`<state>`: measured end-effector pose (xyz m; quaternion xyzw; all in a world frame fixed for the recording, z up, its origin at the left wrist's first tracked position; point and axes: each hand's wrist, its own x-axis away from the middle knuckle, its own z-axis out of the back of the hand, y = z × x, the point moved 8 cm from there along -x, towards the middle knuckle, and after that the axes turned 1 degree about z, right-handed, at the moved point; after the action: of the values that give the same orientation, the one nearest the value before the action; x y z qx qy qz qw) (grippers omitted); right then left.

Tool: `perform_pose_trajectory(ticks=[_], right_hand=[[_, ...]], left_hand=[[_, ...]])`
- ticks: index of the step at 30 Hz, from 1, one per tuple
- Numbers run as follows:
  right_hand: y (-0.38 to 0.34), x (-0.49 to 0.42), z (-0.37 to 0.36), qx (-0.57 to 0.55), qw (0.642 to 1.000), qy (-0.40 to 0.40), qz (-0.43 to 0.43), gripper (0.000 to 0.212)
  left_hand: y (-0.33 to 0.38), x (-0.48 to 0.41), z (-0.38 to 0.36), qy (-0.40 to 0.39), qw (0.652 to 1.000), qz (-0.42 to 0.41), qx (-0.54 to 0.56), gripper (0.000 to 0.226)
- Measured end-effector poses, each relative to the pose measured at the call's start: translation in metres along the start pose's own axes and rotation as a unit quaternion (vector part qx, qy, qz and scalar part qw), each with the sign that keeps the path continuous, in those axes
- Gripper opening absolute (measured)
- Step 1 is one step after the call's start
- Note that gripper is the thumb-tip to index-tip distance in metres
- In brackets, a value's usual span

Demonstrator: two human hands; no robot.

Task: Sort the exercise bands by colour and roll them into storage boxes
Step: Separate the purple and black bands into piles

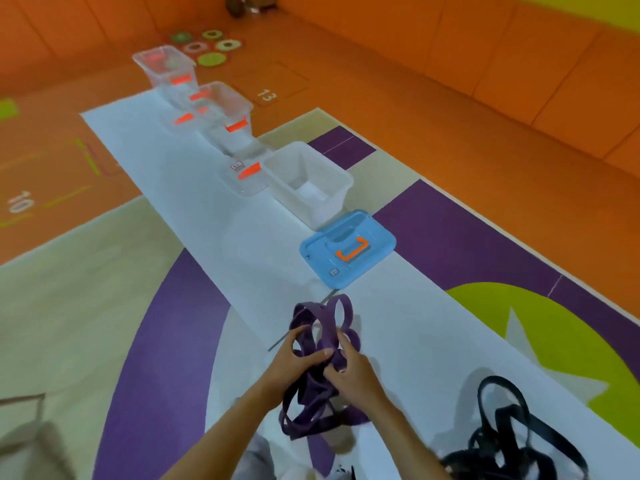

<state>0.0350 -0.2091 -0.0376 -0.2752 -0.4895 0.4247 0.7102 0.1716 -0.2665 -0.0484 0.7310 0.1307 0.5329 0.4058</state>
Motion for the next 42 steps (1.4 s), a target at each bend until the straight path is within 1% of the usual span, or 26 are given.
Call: perform_pose_trajectory(ticks=[4, 6, 10, 13, 15, 18, 21, 23, 25, 29, 33, 37, 42], right_hand=[[-0.067, -0.038, -0.045, 0.045, 0.998, -0.007, 0.032, 0.075], [-0.1, -0.061, -0.07, 0.059, 0.997, -0.006, 0.043, 0.073], [-0.168, -0.113, -0.118, 0.088, 0.994, 0.0, 0.062, 0.078], [-0.216, -0.153, -0.152, 0.089, 0.993, -0.004, 0.074, 0.081], [-0.248, -0.174, -0.177, 0.089, 0.993, 0.002, 0.083, 0.078], [-0.295, -0.199, -0.211, 0.055, 0.992, -0.001, 0.112, 0.075], [-0.33, -0.229, -0.232, 0.044, 0.991, 0.007, 0.129, 0.082], [-0.348, -0.254, -0.24, 0.047, 0.99, 0.013, 0.134, 0.088], [-0.365, -0.281, -0.246, 0.045, 0.989, 0.016, 0.142, 0.09], [-0.393, -0.344, -0.256, 0.024, 0.987, 0.021, 0.157, 0.087], [-0.419, -0.405, -0.26, -0.006, 0.988, 0.029, 0.15, 0.084], [-0.45, -0.456, -0.255, -0.038, 0.987, 0.042, 0.151, 0.08], [-0.469, -0.507, -0.25, -0.054, 0.988, 0.075, 0.121, 0.081]], left_hand=[[0.026, 0.002, 0.075, 0.027, 0.997, -0.026, 0.064, 0.079], [0.043, 0.001, 0.114, 0.038, 0.994, -0.037, 0.097, 0.077], [0.082, -0.002, 0.198, 0.058, 0.986, -0.065, 0.146, 0.073], [0.112, -0.005, 0.261, 0.078, 0.98, -0.083, 0.164, 0.07], [0.128, -0.009, 0.304, 0.092, 0.977, -0.095, 0.17, 0.074], [0.151, -0.019, 0.36, 0.117, 0.974, -0.108, 0.162, 0.077], [0.173, -0.036, 0.405, 0.134, 0.972, -0.118, 0.152, 0.079], [0.19, -0.05, 0.429, 0.141, 0.971, -0.123, 0.148, 0.08], [0.208, -0.066, 0.45, 0.148, 0.971, -0.125, 0.14, 0.08], [0.253, -0.103, 0.489, 0.153, 0.974, -0.133, 0.098, 0.082], [0.301, -0.142, 0.52, 0.154, 0.977, -0.131, 0.071, 0.078], [0.351, -0.18, 0.547, 0.144, 0.98, -0.134, 0.035, 0.079], [0.401, -0.231, 0.571, 0.101, 0.987, -0.128, -0.015, 0.081]])
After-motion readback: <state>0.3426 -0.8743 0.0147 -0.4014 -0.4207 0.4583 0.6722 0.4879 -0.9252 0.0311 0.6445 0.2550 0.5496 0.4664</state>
